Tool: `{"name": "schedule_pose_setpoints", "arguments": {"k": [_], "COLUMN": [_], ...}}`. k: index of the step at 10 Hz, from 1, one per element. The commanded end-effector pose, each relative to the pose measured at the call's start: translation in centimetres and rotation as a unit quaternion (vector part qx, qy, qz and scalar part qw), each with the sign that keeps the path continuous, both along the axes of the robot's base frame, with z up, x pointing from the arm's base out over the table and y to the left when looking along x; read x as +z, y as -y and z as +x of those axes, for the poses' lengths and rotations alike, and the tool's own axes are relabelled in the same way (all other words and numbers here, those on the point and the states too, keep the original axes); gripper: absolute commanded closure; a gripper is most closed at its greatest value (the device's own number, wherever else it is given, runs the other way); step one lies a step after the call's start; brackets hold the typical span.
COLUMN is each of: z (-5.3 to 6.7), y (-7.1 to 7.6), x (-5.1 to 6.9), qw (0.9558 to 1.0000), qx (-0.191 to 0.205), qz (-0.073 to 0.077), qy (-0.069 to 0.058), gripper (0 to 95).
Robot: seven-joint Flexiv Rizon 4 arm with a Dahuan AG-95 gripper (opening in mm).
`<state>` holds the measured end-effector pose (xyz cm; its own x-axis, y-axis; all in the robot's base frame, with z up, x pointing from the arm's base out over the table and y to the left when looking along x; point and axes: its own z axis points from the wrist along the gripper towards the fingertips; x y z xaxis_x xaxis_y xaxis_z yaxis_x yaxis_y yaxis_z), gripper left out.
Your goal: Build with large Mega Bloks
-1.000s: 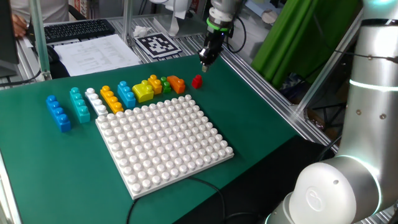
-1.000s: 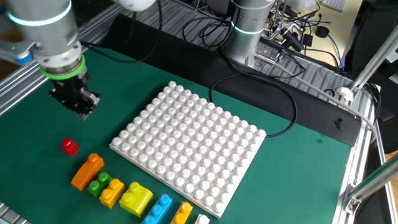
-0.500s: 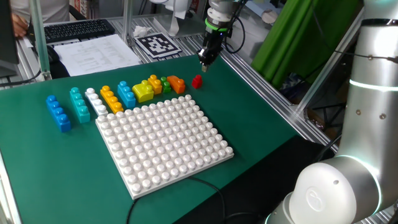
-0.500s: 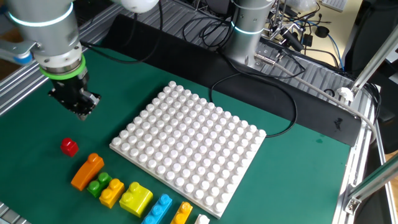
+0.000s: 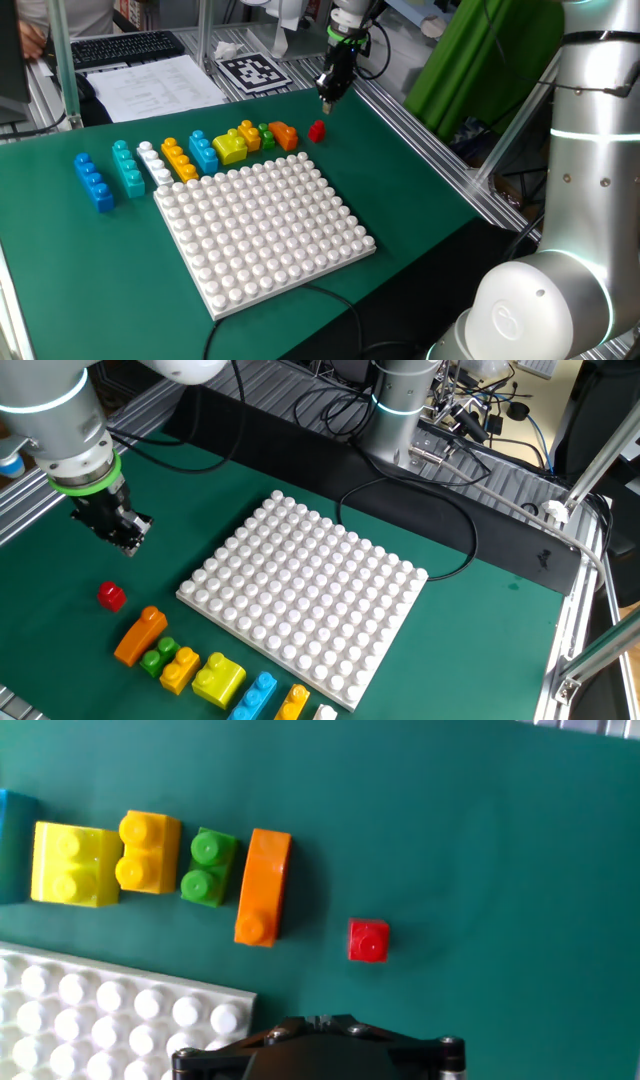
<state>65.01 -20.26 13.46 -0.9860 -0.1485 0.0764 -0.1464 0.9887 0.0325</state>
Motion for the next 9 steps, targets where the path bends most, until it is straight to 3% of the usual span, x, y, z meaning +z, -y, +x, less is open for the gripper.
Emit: {"name": "schedule_pose_setpoints", "arguments": {"k": [1, 2, 3, 5, 6, 9], "z": [-0.12, -0.12, -0.12, -0.12, -0.12, -0.12], "y": [0.04, 0.04, 0.04, 0.04, 0.04, 0.04], "x": [0.0, 0.0, 0.0, 0.0, 0.0, 0.0], "qw": [0.9992, 0.9975, 0.9969, 0.9936, 0.9952, 0.9947], "qx": [-0.035, -0.06, -0.065, -0.088, -0.08, -0.086], "qz": [-0.016, -0.025, -0.026, -0.027, -0.027, -0.027], "qy": [0.011, 0.029, 0.035, 0.066, 0.049, 0.049], "gripper": [95.0, 95.0, 95.0, 95.0, 95.0, 95.0]}}
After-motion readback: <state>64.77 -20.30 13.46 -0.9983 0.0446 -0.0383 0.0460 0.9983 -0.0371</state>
